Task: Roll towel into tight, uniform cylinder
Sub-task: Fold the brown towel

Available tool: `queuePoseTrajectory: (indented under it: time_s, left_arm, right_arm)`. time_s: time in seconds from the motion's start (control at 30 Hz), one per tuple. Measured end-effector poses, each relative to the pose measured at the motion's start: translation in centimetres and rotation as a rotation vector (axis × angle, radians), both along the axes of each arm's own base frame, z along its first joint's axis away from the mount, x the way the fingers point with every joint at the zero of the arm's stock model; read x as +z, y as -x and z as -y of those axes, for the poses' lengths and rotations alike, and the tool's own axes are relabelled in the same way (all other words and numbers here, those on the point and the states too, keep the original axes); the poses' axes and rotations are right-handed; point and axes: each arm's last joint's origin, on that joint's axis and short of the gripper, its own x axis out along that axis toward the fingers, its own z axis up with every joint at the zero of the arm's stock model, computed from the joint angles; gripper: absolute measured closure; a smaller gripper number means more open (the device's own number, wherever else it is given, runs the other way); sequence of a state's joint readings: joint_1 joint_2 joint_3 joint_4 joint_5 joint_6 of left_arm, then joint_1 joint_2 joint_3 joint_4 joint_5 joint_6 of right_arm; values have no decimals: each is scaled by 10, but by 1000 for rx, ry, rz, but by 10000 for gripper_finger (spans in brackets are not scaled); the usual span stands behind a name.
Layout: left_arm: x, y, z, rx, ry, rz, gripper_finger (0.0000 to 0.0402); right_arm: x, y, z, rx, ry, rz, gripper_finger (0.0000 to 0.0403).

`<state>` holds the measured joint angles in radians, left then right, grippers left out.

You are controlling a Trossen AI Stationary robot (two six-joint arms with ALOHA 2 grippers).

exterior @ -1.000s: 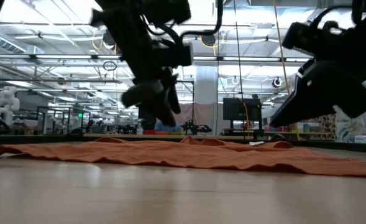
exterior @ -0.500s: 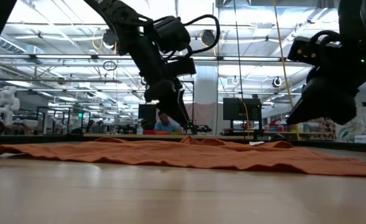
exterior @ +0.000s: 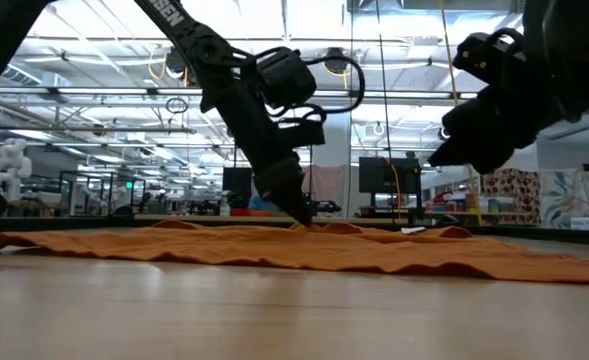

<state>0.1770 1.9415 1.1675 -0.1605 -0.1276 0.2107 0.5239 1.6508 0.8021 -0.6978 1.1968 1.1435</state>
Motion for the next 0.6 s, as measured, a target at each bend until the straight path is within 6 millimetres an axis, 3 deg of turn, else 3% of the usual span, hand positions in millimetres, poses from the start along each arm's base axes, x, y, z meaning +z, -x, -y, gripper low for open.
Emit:
queuePoseTrajectory:
  time_s: [0.23,0.6]
  left_arm:
    - [-1,4,-15,43,49,-2,143]
    - [-5,2,-4,-10,71,-9,146]
  right_arm:
    - [0,-4,9,-37,35,14,268]
    - [0,-11,30,-104,65,-37,268]
